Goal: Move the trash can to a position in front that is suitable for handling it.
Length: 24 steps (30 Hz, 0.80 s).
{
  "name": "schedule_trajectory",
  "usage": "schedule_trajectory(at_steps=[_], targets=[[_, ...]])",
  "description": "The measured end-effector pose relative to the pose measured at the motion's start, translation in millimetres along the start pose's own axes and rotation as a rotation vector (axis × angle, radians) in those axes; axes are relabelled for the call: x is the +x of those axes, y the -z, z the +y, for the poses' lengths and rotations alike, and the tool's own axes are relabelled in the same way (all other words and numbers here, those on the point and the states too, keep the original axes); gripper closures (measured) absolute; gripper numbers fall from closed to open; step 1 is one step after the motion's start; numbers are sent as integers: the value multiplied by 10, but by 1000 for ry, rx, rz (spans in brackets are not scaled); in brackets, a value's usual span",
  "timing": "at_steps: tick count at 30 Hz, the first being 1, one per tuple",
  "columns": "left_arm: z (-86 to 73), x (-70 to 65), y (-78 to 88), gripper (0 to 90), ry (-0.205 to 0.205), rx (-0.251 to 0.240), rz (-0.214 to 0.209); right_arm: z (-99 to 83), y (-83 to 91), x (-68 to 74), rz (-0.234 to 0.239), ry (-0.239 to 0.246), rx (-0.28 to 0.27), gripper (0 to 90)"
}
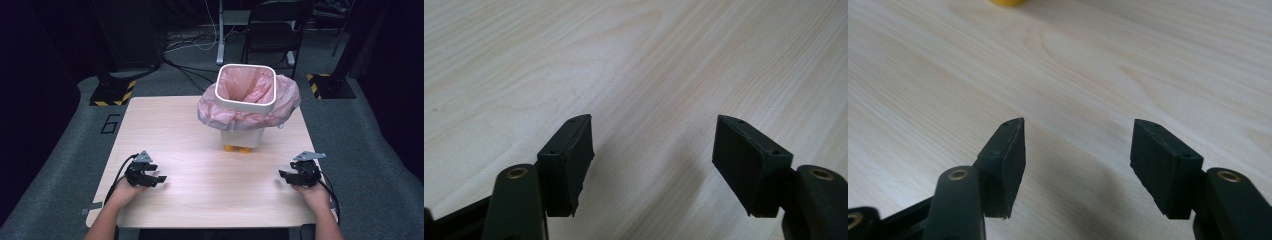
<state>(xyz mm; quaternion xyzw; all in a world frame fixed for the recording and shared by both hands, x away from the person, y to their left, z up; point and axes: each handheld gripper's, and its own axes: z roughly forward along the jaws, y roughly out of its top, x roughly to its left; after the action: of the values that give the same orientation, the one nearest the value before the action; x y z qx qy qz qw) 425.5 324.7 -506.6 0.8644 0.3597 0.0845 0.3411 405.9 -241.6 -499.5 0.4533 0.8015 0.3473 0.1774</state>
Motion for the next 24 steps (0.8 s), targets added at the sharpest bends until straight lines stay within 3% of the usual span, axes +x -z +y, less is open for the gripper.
schedule_trajectory(at_steps=[3,6,10,12,15,20,24], targets=[[10,5,17,269,11,-13,-12,12,58,31,-13,6,-17,369],[56,5,74,224,28,-77,-21,8,112,34,6,-30,-52,364],[143,6,102,194,28,-112,-6,13,150,17,5,-49,-73,362],[191,7,108,199,12,-126,-16,28,167,10,-4,-55,-74,355],[283,-21,112,262,-22,-117,1,75,214,38,2,-56,-79,381],[468,-52,164,286,-48,-154,-4,200,316,171,-18,22,-111,384],[647,-81,203,281,-45,-187,-15,310,372,229,-37,60,-133,380]])
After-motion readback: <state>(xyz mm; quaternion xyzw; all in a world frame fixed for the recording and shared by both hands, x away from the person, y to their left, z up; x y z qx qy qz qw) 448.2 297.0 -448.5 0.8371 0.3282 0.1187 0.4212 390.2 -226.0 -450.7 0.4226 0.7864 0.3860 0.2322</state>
